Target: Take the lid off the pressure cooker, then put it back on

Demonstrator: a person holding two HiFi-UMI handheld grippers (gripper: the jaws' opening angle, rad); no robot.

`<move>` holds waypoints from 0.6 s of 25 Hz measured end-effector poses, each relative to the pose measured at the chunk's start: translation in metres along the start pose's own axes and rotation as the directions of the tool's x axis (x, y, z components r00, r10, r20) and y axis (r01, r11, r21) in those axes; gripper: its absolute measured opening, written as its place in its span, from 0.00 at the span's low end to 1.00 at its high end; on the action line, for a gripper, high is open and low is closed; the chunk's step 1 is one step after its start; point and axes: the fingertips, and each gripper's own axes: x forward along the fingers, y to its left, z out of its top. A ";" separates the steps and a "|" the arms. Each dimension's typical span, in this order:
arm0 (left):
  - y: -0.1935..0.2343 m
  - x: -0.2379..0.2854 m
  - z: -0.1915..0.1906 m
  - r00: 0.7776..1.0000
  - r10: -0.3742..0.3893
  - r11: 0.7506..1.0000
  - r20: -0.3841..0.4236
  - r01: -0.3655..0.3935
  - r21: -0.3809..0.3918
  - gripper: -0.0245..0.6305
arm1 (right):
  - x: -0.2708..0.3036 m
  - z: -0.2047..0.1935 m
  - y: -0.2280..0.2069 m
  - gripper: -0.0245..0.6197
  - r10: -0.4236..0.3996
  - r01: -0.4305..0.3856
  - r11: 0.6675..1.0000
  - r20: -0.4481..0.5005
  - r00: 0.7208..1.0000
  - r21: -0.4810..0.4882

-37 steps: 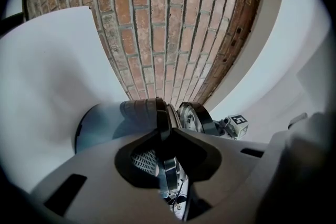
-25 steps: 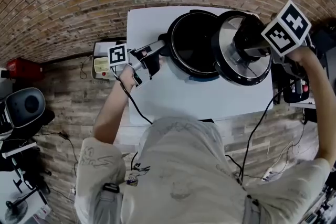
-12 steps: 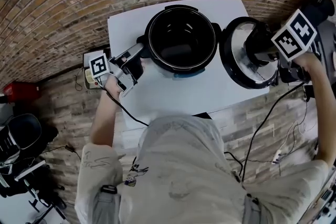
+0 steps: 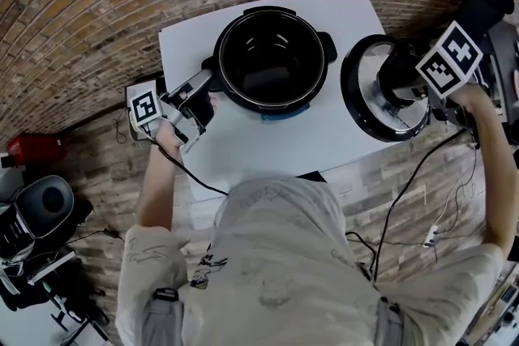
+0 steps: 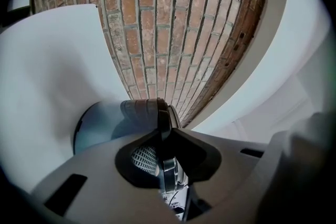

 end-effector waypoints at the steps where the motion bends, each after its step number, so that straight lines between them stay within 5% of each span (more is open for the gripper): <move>1: 0.000 0.000 0.000 1.000 0.005 1.000 0.000 -0.005 0.002 0.15 | 0.004 -0.003 -0.002 0.49 -0.006 0.006 1.000 -0.002 1.000 0.000; 15: 0.000 -0.001 0.001 0.999 0.013 1.000 0.036 -0.013 -0.024 0.14 | 0.106 -0.028 0.000 0.49 0.022 -0.022 1.000 -0.010 1.000 0.008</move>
